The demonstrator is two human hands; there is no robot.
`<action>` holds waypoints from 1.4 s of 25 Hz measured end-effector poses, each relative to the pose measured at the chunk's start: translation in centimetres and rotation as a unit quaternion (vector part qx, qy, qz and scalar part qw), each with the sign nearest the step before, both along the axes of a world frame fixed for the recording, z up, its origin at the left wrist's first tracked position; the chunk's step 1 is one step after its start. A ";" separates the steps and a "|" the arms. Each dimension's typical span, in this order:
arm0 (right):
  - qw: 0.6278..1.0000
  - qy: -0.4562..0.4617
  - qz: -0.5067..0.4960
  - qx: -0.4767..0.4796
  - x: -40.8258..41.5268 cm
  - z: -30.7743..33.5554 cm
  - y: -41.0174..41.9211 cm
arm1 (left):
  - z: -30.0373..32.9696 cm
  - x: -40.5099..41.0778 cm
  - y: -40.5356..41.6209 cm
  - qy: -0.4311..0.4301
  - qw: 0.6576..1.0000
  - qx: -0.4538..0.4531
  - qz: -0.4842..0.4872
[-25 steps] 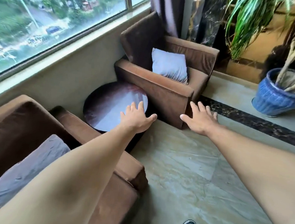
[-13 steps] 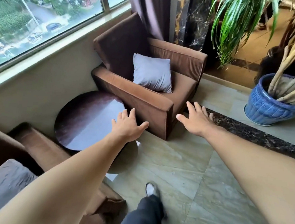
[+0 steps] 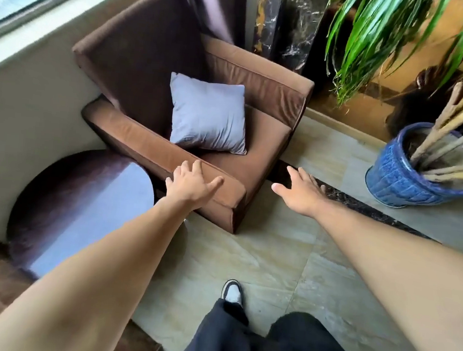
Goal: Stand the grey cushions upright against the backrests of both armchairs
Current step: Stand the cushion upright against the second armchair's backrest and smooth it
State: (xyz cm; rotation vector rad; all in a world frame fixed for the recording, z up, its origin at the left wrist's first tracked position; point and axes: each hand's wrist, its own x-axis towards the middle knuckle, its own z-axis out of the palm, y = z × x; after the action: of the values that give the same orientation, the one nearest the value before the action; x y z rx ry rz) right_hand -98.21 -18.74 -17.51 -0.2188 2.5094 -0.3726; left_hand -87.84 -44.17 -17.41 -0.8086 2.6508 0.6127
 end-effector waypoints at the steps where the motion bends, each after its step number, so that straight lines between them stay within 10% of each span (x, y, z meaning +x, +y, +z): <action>1: 1.000 -0.001 0.000 -0.001 -1.9 -0.2 -0.4 | -0.1 -1.4 -0.5 -0.001 1.000 -0.002 0.001; 17: 0.982 -0.060 0.179 0.002 -36.0 -5.4 -3.4 | -2.1 -24.3 0.6 -0.044 0.974 0.005 0.224; 35: 0.961 -0.146 0.235 -0.002 -46.6 -13.4 -20.3 | -10.6 -33.8 -8.1 -0.065 0.927 0.099 0.356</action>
State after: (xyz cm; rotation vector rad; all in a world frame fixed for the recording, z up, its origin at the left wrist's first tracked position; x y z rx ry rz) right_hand -144.83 -39.01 -30.91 -0.6924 2.0819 -0.1971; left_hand -121.63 -52.23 -27.97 -1.6886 2.0799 0.9316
